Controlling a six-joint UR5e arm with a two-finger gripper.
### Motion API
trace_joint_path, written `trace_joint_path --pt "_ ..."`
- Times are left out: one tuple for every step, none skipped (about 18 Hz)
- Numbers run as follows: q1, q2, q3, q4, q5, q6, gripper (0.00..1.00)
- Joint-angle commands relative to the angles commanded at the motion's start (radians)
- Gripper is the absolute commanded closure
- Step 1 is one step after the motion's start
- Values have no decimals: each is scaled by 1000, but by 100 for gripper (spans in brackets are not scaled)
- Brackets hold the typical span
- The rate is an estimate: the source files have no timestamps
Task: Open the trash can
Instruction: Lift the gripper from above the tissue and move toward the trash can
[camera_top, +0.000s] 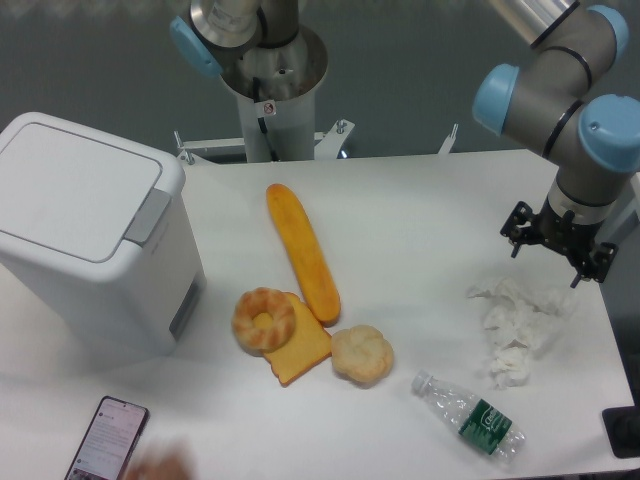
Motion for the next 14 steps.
trace_joint_path --pt "0 0 0 0 2 0 0" --pt "0 0 0 0 0 0 0" --pt "0 2 2 0 0 0 0" --pt "0 3 0 0 0 -2 0" --pt "-2 5 -2 0 -3 -2 0" --pt "-2 8 -9 2 -3 -3 0" --pt "-2 17 -32 9 -6 -3 0" --pt "-3 29 -64 35 -12 -3 0" --pt "-5 49 -96 67 -18 -6 0" --pt "-5 72 -122 87 -20 -18 0" --pt "-8 93 -130 86 -18 -38 0" --pt "-11 112 -136 83 -18 -66 0" --pt "-18 135 -152 81 -18 -104 0" --pt "-32 153 -153 80 -17 -147 0"
